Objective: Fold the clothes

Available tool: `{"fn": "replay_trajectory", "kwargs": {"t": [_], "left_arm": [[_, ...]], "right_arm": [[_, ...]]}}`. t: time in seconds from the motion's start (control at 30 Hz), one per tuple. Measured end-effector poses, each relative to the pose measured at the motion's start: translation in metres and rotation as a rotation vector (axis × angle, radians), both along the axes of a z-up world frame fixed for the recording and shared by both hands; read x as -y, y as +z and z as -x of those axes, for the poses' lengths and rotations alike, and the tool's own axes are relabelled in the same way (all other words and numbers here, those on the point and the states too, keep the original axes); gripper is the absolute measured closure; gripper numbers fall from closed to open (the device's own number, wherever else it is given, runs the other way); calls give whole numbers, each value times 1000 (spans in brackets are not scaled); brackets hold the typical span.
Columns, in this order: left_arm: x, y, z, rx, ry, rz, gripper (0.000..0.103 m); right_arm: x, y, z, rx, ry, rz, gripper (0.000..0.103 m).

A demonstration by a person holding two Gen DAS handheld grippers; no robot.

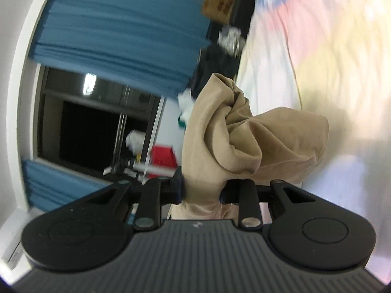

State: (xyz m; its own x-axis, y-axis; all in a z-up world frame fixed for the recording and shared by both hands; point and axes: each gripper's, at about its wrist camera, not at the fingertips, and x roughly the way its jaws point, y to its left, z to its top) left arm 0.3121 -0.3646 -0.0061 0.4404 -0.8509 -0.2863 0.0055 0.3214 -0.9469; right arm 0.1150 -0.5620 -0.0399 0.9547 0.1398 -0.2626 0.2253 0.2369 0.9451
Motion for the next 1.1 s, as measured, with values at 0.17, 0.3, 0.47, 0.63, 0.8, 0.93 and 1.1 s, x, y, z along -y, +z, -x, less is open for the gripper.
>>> {"fn": "replay_trajectory", "kwargs": {"t": [0.17, 0.3, 0.47, 0.63, 0.8, 0.93, 1.1], "left_arm": [[51, -56, -36, 38, -49, -44, 55], [62, -111, -51, 21, -114, -137, 56], [39, -148, -32, 56, -201, -216, 53], [27, -148, -18, 130, -225, -325, 49], [-3, -92, 43, 209, -200, -461, 24], [-11, -35, 67, 309, -206, -541, 20], [-15, 35, 96, 440, -194, -626, 13]], "right_arm": [[29, -50, -6, -34, -25, 6, 73], [53, -89, -11, -62, -45, 10, 73], [82, -139, -17, -96, -70, 15, 73], [70, -175, 13, -119, -124, -59, 67], [64, -153, 30, -207, -141, -43, 62], [52, -105, 52, -273, -124, 82, 62], [35, -41, 85, -238, -107, 226, 62]]}}
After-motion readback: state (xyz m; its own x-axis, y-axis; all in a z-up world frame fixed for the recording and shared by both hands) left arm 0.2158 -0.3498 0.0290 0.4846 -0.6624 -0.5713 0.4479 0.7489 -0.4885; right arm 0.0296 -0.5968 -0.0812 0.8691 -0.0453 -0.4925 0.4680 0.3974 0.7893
